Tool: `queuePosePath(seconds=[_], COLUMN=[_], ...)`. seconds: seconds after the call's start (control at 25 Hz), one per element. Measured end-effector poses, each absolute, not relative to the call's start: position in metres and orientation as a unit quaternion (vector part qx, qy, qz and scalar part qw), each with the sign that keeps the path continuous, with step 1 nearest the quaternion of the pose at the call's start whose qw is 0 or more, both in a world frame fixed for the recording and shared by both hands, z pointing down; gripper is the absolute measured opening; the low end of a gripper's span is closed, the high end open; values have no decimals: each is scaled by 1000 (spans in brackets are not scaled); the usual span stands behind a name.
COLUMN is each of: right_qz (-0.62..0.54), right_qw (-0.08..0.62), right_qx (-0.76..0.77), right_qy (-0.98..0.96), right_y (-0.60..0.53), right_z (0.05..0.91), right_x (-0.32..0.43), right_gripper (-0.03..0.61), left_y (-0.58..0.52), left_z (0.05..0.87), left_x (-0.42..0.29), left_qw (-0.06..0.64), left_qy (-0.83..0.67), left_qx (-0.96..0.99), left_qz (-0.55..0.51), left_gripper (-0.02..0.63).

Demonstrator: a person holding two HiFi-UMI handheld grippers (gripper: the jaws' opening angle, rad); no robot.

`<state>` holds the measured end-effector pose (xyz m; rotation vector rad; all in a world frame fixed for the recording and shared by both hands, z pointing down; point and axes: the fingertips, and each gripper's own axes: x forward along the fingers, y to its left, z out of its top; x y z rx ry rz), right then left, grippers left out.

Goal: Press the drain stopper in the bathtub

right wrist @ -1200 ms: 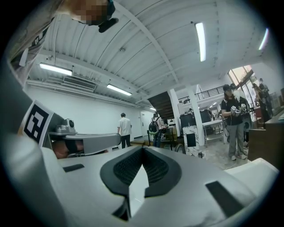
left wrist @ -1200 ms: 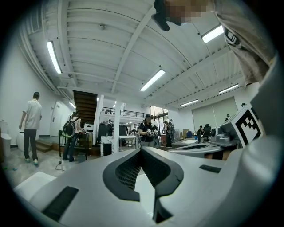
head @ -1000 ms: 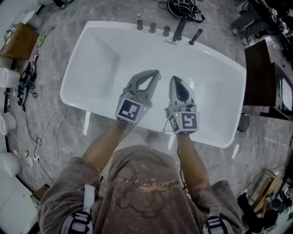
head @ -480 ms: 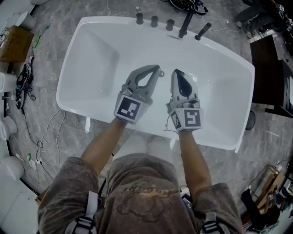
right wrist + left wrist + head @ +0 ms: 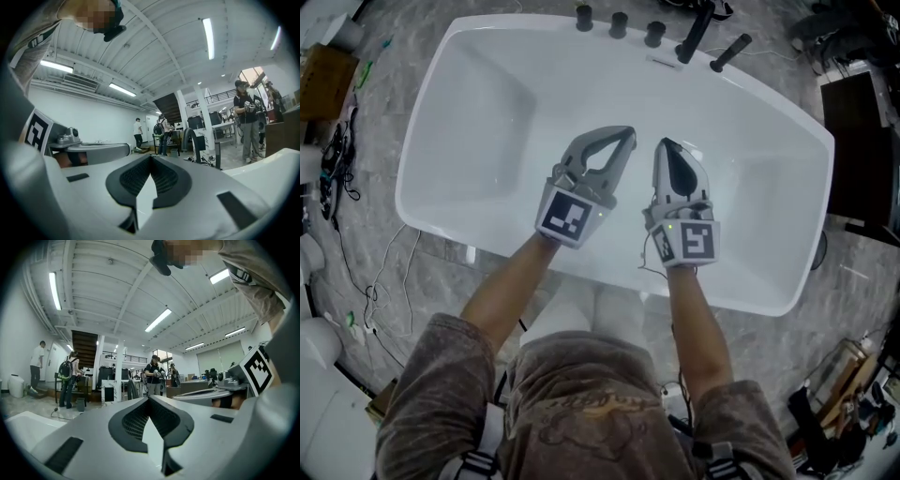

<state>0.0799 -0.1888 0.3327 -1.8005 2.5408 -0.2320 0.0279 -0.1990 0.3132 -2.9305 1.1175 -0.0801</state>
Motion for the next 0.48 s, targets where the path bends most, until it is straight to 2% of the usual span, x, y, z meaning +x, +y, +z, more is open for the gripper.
queuePosePath(seconds=[0.48], right_qz=[-69], right_qw=[18], right_qx=[-574], right_qy=[815], right_y=[-210], right_z=[400], right_x=[82], right_gripper=[5], left_y=[-222], left_z=[384], left_x=[27], left_qw=[9], left_qy=[354], left_qx=[-935], left_qz=[-21], left_gripper=[0])
